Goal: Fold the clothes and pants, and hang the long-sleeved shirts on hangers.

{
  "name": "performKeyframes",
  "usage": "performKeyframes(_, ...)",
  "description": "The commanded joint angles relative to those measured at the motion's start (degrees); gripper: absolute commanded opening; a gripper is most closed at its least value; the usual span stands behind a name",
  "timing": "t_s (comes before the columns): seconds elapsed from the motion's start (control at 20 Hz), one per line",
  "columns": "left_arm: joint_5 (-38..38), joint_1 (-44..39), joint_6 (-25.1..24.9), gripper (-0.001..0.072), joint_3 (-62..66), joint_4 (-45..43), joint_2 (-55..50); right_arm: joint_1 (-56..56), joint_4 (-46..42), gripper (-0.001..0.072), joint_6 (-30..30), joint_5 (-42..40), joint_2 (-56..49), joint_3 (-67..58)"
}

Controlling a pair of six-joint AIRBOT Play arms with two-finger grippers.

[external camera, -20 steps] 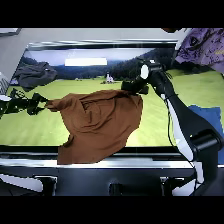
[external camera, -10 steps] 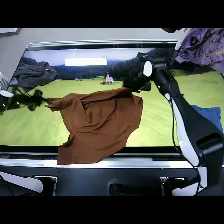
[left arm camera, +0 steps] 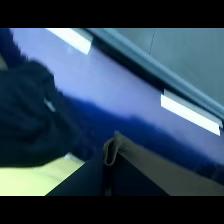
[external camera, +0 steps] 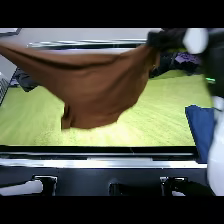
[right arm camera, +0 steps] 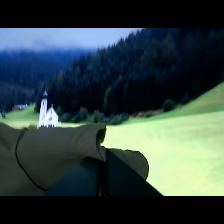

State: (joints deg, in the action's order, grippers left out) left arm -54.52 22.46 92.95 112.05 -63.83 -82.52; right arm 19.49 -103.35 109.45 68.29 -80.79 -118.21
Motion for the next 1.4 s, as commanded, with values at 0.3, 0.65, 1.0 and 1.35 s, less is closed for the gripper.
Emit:
performKeyframes(0.3, -11.1, -0.04, 1.2, 0.0018, 4.33, -13.55, 31.23, 0.0, -3.85, 0.0029, -1.14, -0.94, 29.31, -1.64)
performKeyframes(0.65, -17.94, -0.04, 1.75, 0.0019, -9.29, -9.33, 33.83, 0.0, -11.41, 0.0029, 4.61, 0.81, 21.53, 2.6)
performKeyframes(1.0, 1.31, -4.48, -0.44, 0.0018, -42.49, -2.56, 22.93, -5.57, 5.49, 0.003, 17.86, -1.38, -13.88, 3.13)
performKeyframes(1.35, 12.66, -11.56, 0.26, 0.0019, -48.02, -1.42, 0.15, -12.39, 40.33, 0.003, 9.44, -3.43, -33.9, 3.13)
